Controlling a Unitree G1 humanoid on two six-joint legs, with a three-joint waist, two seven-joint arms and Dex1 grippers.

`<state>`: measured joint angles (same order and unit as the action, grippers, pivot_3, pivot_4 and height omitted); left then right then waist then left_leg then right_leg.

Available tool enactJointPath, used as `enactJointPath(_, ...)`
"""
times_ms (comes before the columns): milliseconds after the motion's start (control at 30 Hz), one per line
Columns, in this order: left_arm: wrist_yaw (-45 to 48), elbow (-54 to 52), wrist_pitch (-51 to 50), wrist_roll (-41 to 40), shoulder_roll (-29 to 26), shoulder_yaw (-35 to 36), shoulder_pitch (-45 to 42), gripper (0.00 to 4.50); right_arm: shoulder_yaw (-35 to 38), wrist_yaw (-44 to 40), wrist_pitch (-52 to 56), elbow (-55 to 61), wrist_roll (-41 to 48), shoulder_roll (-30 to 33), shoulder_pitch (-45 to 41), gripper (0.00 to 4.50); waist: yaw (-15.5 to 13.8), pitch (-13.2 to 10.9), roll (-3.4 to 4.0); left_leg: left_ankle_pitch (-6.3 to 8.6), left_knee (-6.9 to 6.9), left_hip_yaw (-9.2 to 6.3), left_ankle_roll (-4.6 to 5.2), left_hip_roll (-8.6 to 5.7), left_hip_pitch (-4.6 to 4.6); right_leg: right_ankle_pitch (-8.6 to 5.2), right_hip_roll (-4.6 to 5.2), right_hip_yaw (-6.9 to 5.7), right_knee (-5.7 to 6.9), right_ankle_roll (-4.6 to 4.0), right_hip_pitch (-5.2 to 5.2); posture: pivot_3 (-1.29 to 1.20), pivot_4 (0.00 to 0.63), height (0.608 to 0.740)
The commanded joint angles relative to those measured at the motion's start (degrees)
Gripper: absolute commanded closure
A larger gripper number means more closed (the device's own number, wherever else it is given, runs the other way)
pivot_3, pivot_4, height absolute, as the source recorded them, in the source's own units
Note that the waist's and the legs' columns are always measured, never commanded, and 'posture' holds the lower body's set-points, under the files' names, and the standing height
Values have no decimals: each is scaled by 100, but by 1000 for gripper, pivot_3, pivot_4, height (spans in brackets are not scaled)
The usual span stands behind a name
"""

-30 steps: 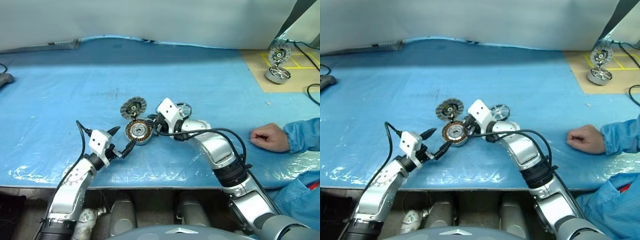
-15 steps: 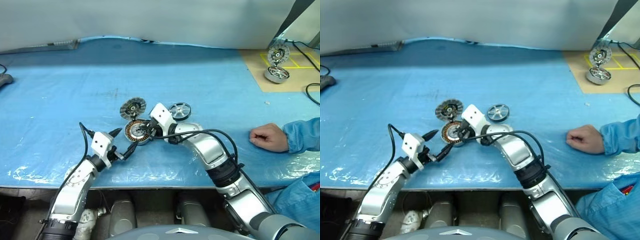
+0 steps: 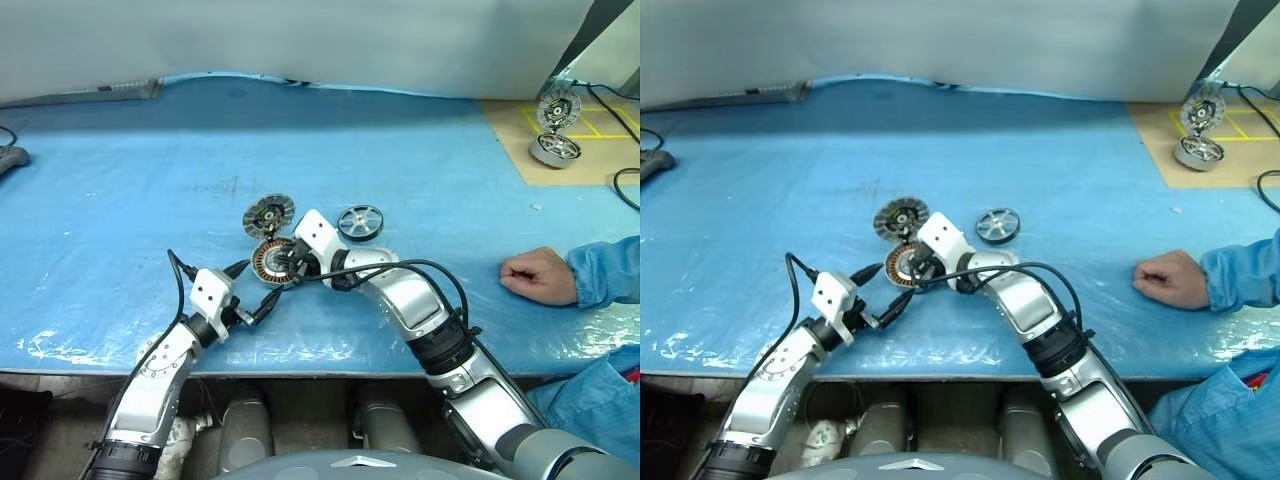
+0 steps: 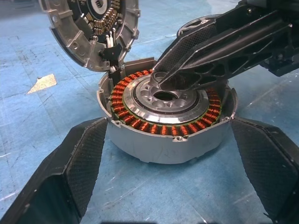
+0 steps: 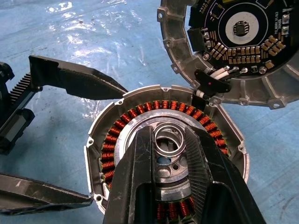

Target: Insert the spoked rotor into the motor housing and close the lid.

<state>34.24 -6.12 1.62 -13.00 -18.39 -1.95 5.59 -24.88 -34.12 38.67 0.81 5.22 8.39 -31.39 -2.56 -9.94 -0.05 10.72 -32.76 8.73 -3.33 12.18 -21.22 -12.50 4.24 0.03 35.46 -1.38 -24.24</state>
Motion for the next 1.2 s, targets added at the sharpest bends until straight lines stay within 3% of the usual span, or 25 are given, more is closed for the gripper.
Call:
enactJointPath(33, -16, 78, 46, 22, 6, 17, -16, 0, -38, -64, 54, 281, 16, -28, -60, 3956, 3, 0, 0, 0, 0, 0, 0, 0, 0, 0, 0, 0, 1, 0, 0, 0, 150, 740)
enactJointPath(300, -26, 178, 84, 47, 29, 29, -55, 0, -39, -60, 59, 128, -29, -42, -84, 3956, 3, 0, 0, 0, 0, 0, 0, 1, 0, 0, -1, -1, 0, 0, 0, 0, 150, 740)
enactJointPath(533, 1, 199, 104, 35, 29, 37, -63, 0, 103, -58, 102, 321, 78, -98, -132, 1674, 3, 0, 0, 0, 0, 0, 0, 1, -1, 0, -1, 0, 0, 0, 0, 0, 150, 740)
enactJointPath(933, -41, 104, 186, 0, 26, 148, -142, 0, 528, -61, 671, 1236, 461, 40, -218, 1674, 0, 0, -1, 0, 0, 0, 0, 1, 0, 0, -1, 0, 1, 0, 0, 0, 150, 740)
enactJointPath(1033, -64, 49, 147, -10, 37, 159, -130, 0, 494, 56, 756, 1160, 413, 19, -292, 2265, 2, 0, -1, 0, 0, 0, 0, 1, 1, 0, -1, 0, 1, 0, 0, 0, 150, 740)
enactJointPath(1200, -85, 67, 91, 12, 13, 171, -132, 0, 144, 226, 754, 645, 166, -93, -469, 3962, 8, 0, -1, 0, 0, 0, -1, 1, 3, 0, -1, 0, 2, 0, -1, 0, 150, 740)
